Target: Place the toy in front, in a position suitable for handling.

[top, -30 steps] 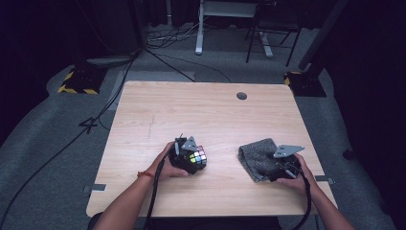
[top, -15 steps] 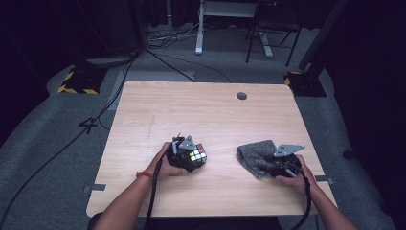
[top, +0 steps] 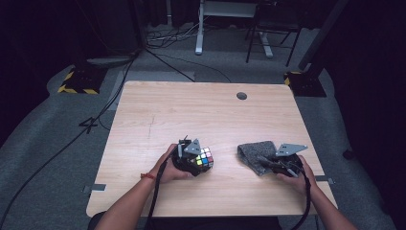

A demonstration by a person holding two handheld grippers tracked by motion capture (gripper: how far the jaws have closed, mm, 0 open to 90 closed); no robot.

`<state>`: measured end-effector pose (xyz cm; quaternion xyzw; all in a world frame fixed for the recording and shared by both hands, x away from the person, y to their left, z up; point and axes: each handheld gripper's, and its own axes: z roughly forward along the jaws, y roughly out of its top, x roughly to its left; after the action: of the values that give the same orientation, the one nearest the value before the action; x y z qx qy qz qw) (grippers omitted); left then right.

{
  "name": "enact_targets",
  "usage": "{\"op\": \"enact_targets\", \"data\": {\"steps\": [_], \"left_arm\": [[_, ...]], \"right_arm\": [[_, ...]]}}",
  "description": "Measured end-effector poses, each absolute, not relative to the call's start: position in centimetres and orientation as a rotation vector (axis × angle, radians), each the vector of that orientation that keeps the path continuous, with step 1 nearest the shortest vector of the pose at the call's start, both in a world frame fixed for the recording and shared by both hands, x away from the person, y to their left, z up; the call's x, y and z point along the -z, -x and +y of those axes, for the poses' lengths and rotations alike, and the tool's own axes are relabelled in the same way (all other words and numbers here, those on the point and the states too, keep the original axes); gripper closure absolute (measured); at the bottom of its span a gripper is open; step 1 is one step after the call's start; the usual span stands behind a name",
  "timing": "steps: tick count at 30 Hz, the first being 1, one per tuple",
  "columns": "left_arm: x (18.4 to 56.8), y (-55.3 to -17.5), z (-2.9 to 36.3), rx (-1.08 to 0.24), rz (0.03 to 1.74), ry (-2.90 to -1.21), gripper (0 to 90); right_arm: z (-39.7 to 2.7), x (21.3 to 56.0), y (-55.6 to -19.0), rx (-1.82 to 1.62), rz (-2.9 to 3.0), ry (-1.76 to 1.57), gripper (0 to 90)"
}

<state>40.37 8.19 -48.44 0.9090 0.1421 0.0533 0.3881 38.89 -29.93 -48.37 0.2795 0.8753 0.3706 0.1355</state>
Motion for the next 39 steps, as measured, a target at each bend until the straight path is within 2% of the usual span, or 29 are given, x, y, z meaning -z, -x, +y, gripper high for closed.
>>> {"op": "enact_targets", "data": {"steps": [11, 20, 28, 34, 39], "left_arm": [[47.1, -39.6, 5.4, -0.142, 0.293, -2.322, 33.6], [46.5, -38.9, 3.1, -0.129, 0.229, -2.329, 33.6], [46.1, -38.9, 3.2, -0.162, 0.240, -2.341, 33.6], [46.2, -38.6, 2.8, -0.199, 0.233, -2.367, 33.8], [46.4, -38.7, 3.1, -0.179, 0.248, -2.362, 33.8]], "right_arm": [[-28.3, 44.1, -37.9, -1.231, 2.462, -0.675, 77.4], [-22.1, 40.9, -36.9, -1.253, 2.527, -0.423, 77.4], [-18.3, 40.8, -36.6, -1.201, 2.577, -0.320, 77.4], [-17.7, 40.9, -36.0, -1.144, 2.578, -0.295, 77.5], [-18.9, 41.6, -36.5, -1.079, 2.580, -0.344, 77.9]]}}
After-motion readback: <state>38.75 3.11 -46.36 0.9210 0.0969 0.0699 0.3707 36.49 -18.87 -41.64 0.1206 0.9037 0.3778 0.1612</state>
